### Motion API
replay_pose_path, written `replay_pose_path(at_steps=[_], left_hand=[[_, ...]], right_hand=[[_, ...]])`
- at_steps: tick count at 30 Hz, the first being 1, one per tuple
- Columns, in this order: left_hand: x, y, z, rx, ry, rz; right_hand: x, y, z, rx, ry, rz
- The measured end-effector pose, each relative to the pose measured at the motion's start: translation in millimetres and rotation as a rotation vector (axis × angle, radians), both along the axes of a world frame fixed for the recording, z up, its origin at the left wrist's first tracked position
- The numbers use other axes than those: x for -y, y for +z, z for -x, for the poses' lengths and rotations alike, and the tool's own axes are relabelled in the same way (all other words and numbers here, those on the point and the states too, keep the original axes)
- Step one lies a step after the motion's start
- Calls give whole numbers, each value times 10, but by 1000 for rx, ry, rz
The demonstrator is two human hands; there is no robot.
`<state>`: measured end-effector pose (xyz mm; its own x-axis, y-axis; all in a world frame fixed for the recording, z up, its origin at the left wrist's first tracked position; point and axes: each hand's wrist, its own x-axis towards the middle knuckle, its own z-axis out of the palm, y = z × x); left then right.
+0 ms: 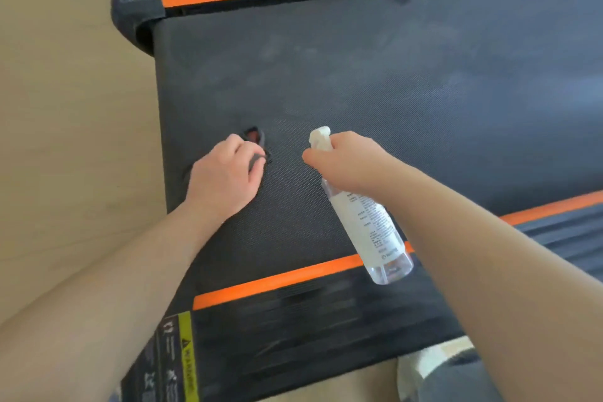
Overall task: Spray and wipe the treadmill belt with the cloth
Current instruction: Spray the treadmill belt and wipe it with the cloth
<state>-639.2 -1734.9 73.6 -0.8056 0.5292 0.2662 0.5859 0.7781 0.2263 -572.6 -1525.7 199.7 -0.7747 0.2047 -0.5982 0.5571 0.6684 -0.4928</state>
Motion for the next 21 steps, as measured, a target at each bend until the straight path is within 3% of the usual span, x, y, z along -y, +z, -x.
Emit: replay_pose_path(at_steps=[2,5,7,10,11,13,17,21], left_hand=[[-44,2,103,83,144,-31],[-28,24,148,144,88,-63],[85,50,95,143,-219,-59],[200,63,-219,202,-916,23],[207,58,-295,191,-1008,35],[220,14,-325,131,-969,-44],[163,-61,-254,65,-400,-185],[185,-100,-224,140,-382,-167]], right_hand=[[63,104,-116,-9,-20,-31],[190,294,-278,-28,-47,-72],[321,356,-384,-32,-79,-86],[565,383,-510,-12,-116,-105],[629,374,-533,0,-96,-113],[788,372,-620,9,-93,-128],[1010,507,-903,-7,-148,-184],[1293,788,-1117,4,-294,-208]])
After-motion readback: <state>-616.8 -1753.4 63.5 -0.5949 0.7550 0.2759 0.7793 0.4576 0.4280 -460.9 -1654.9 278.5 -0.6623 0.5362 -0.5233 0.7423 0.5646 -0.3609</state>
